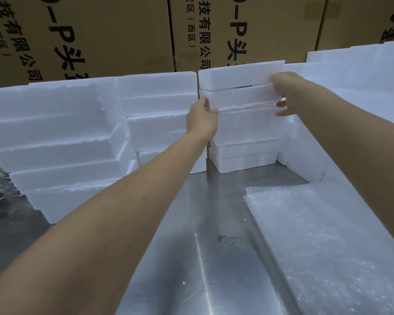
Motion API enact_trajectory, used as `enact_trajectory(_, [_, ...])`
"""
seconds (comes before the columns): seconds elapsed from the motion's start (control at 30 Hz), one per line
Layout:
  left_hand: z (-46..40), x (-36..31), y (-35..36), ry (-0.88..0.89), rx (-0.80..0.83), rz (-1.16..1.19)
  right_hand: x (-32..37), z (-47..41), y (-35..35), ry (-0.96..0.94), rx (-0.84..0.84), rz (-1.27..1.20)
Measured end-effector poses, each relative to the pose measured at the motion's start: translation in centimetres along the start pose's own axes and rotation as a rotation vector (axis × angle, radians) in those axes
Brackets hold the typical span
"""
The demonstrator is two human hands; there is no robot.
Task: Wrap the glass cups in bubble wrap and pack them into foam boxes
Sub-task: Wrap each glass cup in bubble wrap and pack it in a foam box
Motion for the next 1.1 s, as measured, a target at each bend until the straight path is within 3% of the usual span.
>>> enact_trajectory(0.17, [0.3,-0.2,0.5,-0.009,0.039,0.038,0.1,-0.3,-0.3,-0.05,-0.07,0.042])
enact_trajectory(0.4, [0.7,-0.1,1.6,0.013,0.112,0.024,-0.7,-0.2,-0.1,-0.097,-0.033,0.135])
enact_trajectory(0.6, [0.6,0.4,1.5,-0.018,0.092,0.037,-0.5,-0.1,0.5,-0.073,-0.038,-0.097])
enact_trajectory(0.97, [0.6,0.1,1.6,0.024,0.043,-0.016,-1.8,-0.3,0.3,-0.033,-0.098,-0.208])
enact_trajectory(1.1, [0.5,-0.4,1.4,0.048,-0.019,-0.014,-1.8,-0.8,0.1,-0.107,-0.098,-0.209])
Point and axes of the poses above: each hand's wrist, its own z-axis away from the middle knuckle, its own y-axis out of the palm, x = y × z, the point moved 7 cm from there along -z, towards the middle knuckle, and after that the axes turned 13 degrees about z, right-handed, at the moved point
